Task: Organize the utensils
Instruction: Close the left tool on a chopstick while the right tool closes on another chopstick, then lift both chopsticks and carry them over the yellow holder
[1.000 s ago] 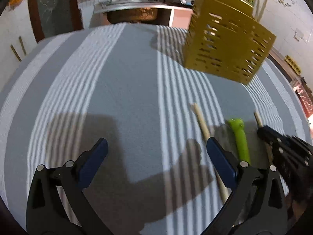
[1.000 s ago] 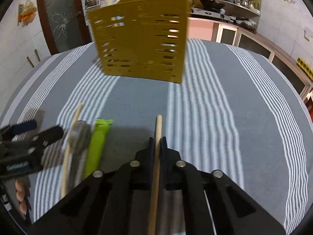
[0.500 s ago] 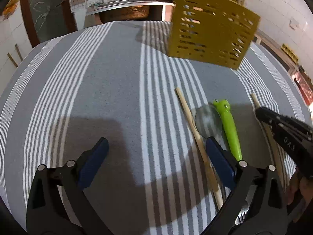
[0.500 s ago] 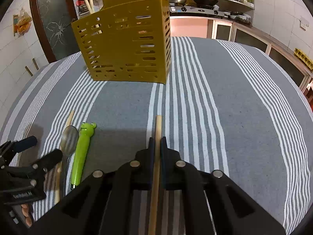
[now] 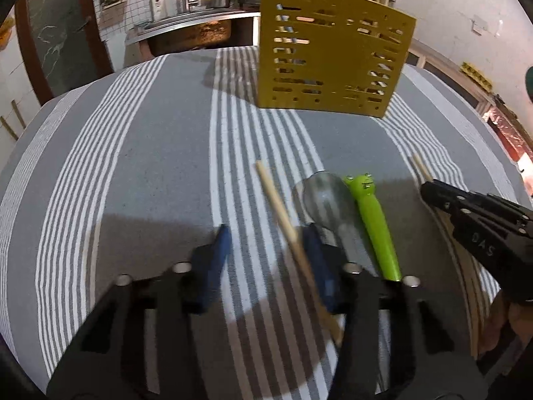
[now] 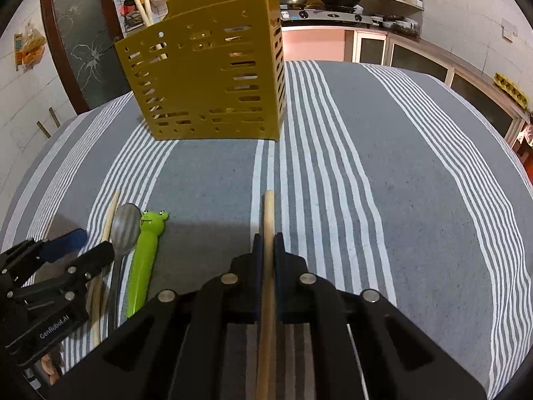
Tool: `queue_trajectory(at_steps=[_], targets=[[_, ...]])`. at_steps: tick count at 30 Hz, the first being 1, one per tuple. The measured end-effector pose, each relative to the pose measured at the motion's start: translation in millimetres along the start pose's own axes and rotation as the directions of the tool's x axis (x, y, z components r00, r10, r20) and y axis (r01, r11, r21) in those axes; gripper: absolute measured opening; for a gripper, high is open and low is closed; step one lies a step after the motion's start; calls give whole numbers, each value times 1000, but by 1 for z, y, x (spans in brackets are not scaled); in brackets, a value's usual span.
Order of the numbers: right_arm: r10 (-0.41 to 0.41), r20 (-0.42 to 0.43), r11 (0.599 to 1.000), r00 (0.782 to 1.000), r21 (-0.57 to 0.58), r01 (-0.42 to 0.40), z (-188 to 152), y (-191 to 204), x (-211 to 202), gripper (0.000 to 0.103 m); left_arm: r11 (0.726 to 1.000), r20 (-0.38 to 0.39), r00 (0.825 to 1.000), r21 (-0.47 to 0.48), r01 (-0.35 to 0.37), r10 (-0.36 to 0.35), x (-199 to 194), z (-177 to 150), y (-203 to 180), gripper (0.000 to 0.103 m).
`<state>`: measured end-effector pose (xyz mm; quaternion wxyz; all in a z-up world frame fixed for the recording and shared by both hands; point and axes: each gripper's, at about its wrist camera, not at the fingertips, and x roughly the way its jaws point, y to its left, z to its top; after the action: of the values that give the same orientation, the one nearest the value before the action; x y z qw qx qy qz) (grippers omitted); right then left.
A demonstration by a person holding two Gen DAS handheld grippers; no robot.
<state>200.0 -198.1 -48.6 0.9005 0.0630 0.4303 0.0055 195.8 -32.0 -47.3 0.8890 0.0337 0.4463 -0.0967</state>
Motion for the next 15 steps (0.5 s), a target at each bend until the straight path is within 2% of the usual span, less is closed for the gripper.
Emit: queue_trajectory(at_steps=[2, 4, 8, 11, 15], targets=[[4, -1, 1000, 1000, 9, -4, 0, -2, 0, 7, 1000, 0, 1000, 16, 7, -7, 1, 2, -2, 29], [7, -2, 1000, 1000, 19, -7, 0, -3, 0, 7, 999, -3, 1000, 32, 21, -21, 2, 5, -3, 14], [37, -6, 999, 999, 31, -36, 0, -1, 0, 7, 997, -15, 998, 31, 65, -64, 3, 9, 3, 13], [68, -14, 997, 998, 31, -67, 0, 4, 1, 7, 996, -22, 998, 54, 66, -65, 4, 10, 3, 12], [38, -15, 999, 999, -2, -38, -1, 11, 2, 7, 997, -28, 998, 60, 56, -55, 7, 12, 3, 14]])
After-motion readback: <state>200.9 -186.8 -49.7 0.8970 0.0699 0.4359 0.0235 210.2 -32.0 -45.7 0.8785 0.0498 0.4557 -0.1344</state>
